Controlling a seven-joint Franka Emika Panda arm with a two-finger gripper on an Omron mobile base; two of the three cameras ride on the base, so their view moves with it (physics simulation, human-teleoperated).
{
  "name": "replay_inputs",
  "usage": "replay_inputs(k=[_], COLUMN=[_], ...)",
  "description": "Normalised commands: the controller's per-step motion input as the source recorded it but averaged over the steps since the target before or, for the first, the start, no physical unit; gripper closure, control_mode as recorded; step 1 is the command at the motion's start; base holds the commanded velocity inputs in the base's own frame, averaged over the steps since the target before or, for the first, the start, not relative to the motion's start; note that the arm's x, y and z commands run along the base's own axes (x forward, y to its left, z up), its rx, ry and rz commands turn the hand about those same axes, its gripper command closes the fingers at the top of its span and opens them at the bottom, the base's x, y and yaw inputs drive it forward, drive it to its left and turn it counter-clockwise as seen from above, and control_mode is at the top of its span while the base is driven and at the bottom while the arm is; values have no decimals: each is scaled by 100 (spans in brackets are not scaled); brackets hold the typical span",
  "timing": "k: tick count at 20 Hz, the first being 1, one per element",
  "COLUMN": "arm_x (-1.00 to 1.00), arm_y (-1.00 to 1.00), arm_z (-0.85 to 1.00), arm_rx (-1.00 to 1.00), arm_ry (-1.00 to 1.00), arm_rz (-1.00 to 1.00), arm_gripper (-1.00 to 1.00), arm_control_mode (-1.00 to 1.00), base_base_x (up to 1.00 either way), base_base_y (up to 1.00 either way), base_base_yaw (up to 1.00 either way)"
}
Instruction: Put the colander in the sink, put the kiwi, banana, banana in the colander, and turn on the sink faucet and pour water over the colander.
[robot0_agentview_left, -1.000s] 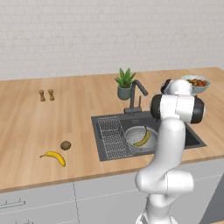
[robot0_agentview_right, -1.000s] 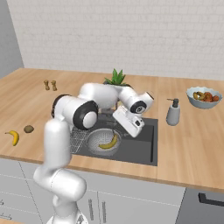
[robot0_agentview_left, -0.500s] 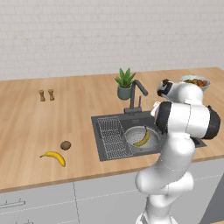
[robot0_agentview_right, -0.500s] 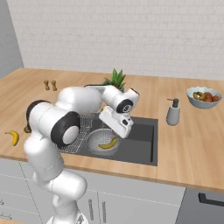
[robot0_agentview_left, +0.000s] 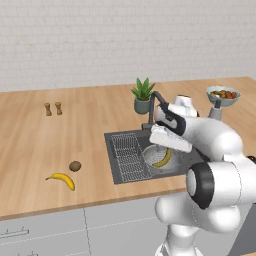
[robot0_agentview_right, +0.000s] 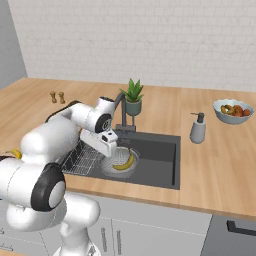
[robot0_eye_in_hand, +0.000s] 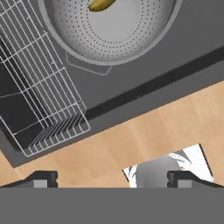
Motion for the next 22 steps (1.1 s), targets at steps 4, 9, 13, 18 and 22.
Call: replay_inputs(k=[4, 9, 13, 18, 22], arm_x=[-30, 1, 28, 25, 35], arm_y=[100, 100, 100, 87, 76], arm_z=[25, 29, 29, 6, 0], arm_rx=[-21, -17, -7, 0, 0], arm_ry=[0, 4, 10, 10, 2], arm_rz=[0, 0, 12, 41, 48], arm_gripper=[-100, -100, -100, -100, -100], arm_control_mode=[-100, -100, -100, -100, -100], base_base_x=[0, 0, 0, 0, 0], base_base_y=[0, 0, 0, 0, 0], base_base_yaw=[0, 0, 0, 0, 0])
